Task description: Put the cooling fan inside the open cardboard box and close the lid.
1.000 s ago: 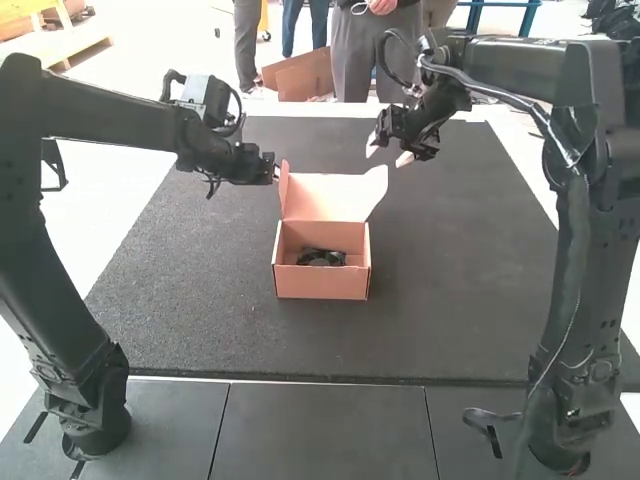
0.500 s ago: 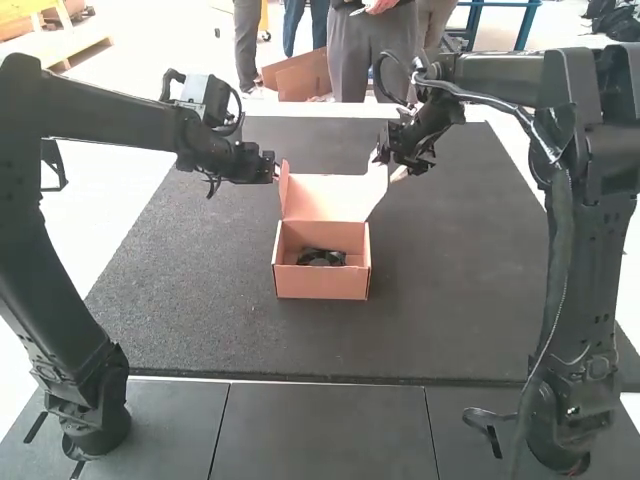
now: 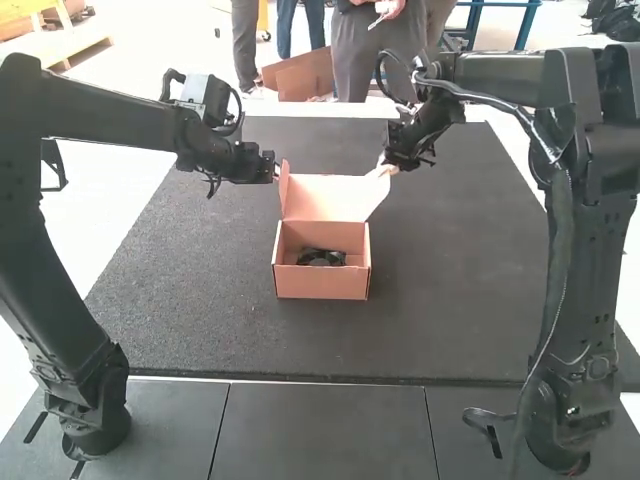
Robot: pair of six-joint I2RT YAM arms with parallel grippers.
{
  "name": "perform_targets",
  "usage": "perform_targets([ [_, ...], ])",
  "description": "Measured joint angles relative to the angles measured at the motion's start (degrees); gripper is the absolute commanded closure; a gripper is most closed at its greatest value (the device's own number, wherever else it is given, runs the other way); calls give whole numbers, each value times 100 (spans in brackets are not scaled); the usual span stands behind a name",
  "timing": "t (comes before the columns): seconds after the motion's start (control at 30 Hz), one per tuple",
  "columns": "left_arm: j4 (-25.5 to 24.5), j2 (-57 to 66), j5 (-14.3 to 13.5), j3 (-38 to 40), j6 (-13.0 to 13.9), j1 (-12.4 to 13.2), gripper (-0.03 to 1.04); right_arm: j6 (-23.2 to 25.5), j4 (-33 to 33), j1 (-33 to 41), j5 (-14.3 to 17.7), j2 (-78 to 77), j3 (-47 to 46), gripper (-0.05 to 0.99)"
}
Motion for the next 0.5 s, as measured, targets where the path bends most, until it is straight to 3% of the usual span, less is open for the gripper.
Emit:
perform_targets([
  [0.13,-2,0,-2,2,0,0,4,2,7,0,-4,0,0,95],
  [0.5,-109,0,0,57,-2,0,4,-61,-297,72,61,0,223,95],
])
